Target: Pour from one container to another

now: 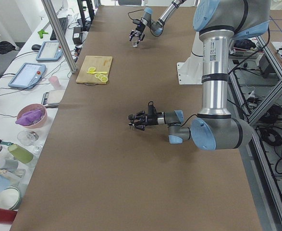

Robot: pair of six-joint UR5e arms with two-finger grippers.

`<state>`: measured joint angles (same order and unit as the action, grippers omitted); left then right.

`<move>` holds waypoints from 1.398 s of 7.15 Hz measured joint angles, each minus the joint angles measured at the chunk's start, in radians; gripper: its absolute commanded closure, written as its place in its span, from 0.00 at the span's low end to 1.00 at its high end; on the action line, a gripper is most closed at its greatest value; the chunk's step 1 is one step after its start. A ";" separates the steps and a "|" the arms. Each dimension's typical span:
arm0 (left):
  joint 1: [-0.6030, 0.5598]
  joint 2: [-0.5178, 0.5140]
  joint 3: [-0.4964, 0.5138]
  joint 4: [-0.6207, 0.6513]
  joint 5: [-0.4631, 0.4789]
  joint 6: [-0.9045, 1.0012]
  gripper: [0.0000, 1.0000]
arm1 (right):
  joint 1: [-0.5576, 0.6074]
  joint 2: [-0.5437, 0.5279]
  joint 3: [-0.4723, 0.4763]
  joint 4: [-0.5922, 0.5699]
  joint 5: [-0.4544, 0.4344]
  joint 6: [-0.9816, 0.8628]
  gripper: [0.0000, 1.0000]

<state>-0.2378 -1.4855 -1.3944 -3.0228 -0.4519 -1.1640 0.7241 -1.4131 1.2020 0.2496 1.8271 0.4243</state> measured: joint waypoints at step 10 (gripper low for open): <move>-0.005 0.008 -0.097 0.030 0.014 0.021 1.00 | 0.028 0.010 0.011 -0.018 0.065 0.017 1.00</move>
<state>-0.2423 -1.4771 -1.4917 -2.9928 -0.4376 -1.1426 0.7519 -1.4034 1.2129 0.2320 1.8920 0.4415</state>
